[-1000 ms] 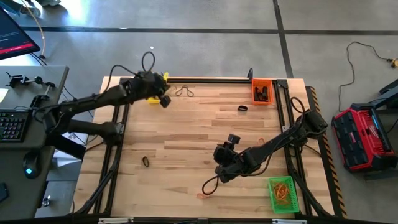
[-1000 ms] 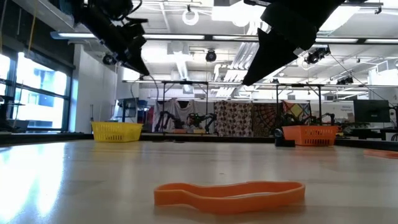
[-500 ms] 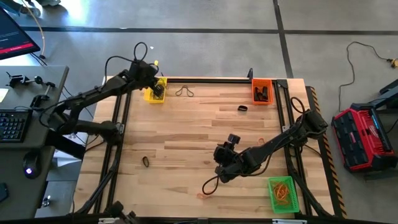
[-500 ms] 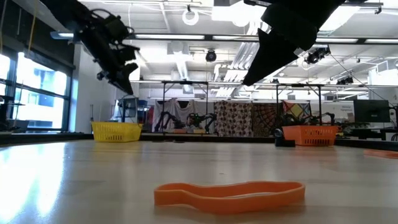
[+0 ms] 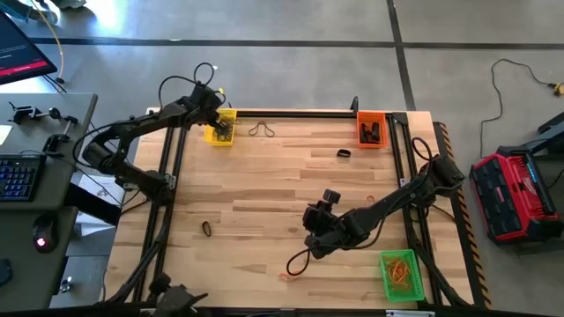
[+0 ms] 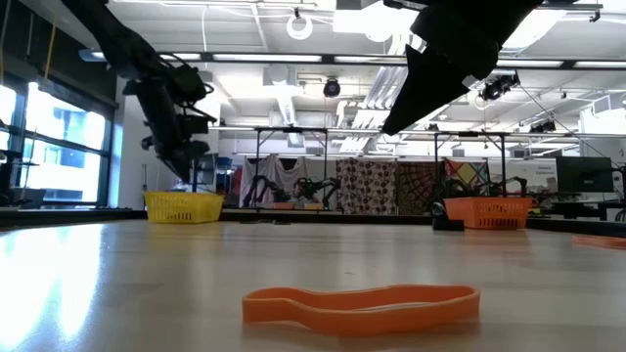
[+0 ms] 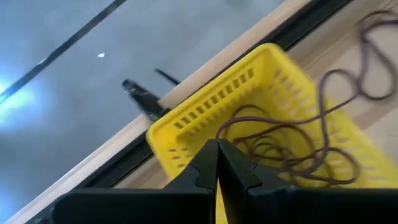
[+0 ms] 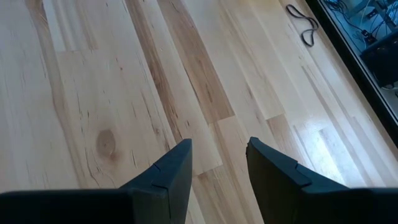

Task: Sort rubber bands into baskets
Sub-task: Put the purple rubber band into the yellow bin

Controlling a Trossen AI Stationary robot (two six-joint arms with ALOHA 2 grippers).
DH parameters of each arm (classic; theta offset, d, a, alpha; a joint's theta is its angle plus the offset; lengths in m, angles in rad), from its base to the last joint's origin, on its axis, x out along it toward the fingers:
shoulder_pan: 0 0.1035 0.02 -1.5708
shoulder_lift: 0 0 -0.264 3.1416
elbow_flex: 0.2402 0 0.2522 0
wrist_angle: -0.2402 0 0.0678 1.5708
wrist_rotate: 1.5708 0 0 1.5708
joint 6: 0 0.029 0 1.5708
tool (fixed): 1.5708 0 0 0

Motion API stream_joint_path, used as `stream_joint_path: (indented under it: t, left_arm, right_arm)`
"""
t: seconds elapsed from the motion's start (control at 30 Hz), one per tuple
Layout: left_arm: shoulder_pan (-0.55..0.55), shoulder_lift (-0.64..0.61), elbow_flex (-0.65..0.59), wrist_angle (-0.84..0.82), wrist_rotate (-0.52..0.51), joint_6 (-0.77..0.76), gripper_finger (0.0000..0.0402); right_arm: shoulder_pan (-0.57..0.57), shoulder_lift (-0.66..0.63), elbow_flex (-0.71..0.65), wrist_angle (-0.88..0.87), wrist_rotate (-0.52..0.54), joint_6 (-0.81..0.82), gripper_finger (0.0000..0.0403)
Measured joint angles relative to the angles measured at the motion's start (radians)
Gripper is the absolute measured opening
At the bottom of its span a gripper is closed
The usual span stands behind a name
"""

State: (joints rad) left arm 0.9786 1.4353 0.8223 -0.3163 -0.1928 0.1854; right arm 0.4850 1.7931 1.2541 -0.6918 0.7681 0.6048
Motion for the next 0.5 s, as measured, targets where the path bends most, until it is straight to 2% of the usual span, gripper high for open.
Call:
stream_joint_path:
  t: [0.13, 0.5]
  left_arm:
    - [0.006, -0.019, 0.000, -0.001, -0.040, 0.010, 0.0000]
    - [0.003, -0.109, 0.001, -0.049, -0.055, 0.002, 0.0000]
  right_arm:
    - [0.000, 0.000, 0.000, 0.000, 0.000, -0.001, 0.0142]
    - [-0.001, 0.000, 0.000, 0.000, 0.000, -0.002, 0.0142]
